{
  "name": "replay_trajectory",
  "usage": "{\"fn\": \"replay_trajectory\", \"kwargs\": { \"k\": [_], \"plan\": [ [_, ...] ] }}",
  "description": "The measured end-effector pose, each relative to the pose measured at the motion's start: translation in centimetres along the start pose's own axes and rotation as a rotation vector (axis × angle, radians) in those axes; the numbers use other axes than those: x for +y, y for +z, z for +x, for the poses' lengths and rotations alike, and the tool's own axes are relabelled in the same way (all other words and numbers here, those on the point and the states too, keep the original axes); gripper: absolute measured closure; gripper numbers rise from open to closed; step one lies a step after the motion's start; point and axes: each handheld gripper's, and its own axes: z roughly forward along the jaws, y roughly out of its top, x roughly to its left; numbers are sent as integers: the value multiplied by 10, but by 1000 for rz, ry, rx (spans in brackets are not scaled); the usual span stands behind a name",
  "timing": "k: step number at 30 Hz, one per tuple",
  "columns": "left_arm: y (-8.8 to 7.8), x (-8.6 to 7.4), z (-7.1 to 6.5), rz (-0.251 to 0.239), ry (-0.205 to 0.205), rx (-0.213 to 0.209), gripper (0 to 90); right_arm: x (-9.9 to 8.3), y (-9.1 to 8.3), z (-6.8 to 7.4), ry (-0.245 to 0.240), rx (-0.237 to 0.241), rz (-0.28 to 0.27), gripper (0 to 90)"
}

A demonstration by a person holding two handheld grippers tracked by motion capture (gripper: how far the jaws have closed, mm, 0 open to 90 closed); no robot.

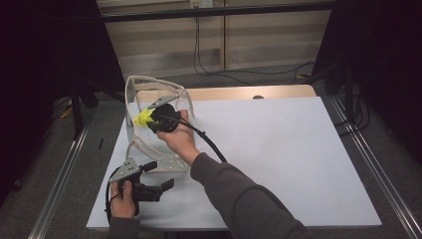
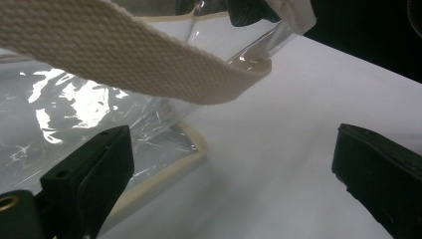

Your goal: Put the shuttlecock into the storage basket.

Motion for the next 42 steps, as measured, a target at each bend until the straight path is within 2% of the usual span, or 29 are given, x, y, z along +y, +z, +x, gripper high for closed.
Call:
{"fn": "replay_trajectory", "kwargs": {
  "k": [1, 2, 3, 24, 25, 26, 27, 29, 30, 32, 34, 36, 38, 42],
  "plan": [
    [0, 0, 1, -1, 0, -21, 32, 0, 0, 0, -1, 0, 3, 784],
    [0, 0, 0, 0, 0, 0, 32, -1, 1, 0, -7, 0, 5, 784],
    [0, 0, 0, 0, -1, 3, 32, -1, 1, -1, -6, -1, 9, 784],
    [-2, 0, 0, -7, -2, 4, 32, -7, 11, -2, -13, -13, 50, 767],
    [-2, 0, 0, -7, -1, 5, 32, -7, 11, -2, -15, -16, 49, 719],
    [-2, 0, 0, -8, -1, 6, 32, -7, 12, -2, -15, -16, 46, 574],
    [-2, 0, 0, -8, 0, 5, 32, -7, 11, -2, -4, -40, 45, 408],
    [-2, 0, 0, -8, 1, 8, 32, -6, 9, -4, 27, -59, 53, 260],
    [-2, 0, 0, -8, 0, 8, 32, -5, 7, -5, 45, -57, 55, 216],
    [-1, 0, 0, -8, 3, 8, 32, -3, 2, -6, 40, -48, 62, 230],
    [-1, 1, 1, -9, 5, -19, 32, 0, -4, -7, 36, -44, 51, 204],
    [0, 1, 0, -10, 4, -17, 32, 2, -10, -7, 33, -43, 49, 201],
    [0, 1, -2, -6, 6, 6, 31, 3, -13, -7, 43, -30, 45, 189],
    [-1, 1, -2, -6, 6, 7, 31, 6, -19, -2, 32, -19, 32, 175]
  ]
}}
